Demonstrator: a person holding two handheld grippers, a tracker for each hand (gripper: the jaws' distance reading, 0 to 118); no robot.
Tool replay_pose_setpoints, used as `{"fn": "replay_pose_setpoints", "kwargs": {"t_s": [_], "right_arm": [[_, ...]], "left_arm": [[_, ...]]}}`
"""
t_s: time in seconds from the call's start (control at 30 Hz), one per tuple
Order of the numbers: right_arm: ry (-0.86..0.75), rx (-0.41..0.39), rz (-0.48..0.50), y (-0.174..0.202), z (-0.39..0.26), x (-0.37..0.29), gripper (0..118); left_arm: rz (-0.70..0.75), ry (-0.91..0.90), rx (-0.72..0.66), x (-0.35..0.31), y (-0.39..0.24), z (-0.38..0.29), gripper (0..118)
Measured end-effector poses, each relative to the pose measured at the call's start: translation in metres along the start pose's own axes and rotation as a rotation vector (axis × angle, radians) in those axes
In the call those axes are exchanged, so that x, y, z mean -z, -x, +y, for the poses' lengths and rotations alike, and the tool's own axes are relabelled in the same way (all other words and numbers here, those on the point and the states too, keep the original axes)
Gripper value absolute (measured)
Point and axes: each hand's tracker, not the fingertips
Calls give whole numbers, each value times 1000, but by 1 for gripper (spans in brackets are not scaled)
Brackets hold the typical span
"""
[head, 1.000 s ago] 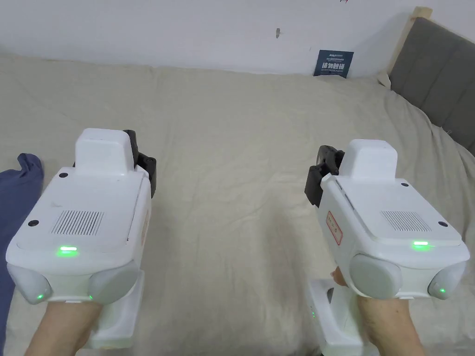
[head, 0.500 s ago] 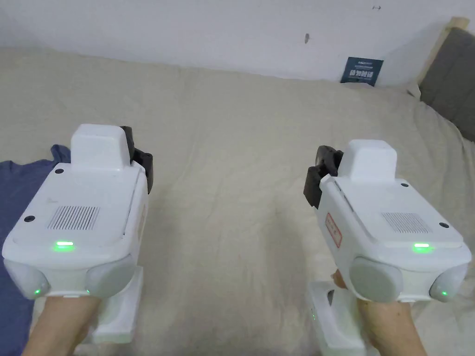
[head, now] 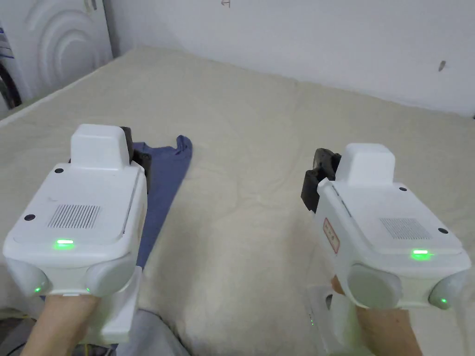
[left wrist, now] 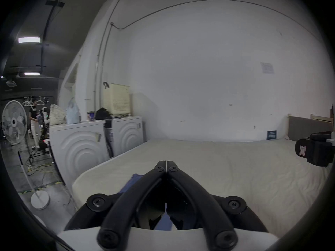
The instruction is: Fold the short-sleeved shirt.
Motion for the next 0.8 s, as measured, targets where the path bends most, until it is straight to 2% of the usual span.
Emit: {"fn": "replay_pose_setpoints", "kwargs": {"t_s": [0.27, 0.6, 0.63, 0.67, 0.73, 0.77, 0.8], "right_arm": [[-3, -25, 129, 41, 6, 14, 1], [1, -33, 188, 53, 5, 20, 1], [2, -30, 192, 53, 5, 21, 1], [3, -28, 193, 54, 4, 21, 1], [7, -27, 195, 54, 2, 23, 1], [10, -27, 194, 55, 2, 25, 1], [12, -23, 193, 55, 1, 27, 1]], "left_arm": [[130, 14, -22, -15, 41, -4, 0], [181, 41, -34, -21, 51, -12, 2], [174, 49, -46, -20, 53, -12, 8], [167, 57, -56, -18, 53, -13, 21], [171, 82, -61, -10, 55, -14, 65], [156, 112, -56, -6, 56, -15, 80], [155, 130, -55, 1, 57, -16, 86]]}}
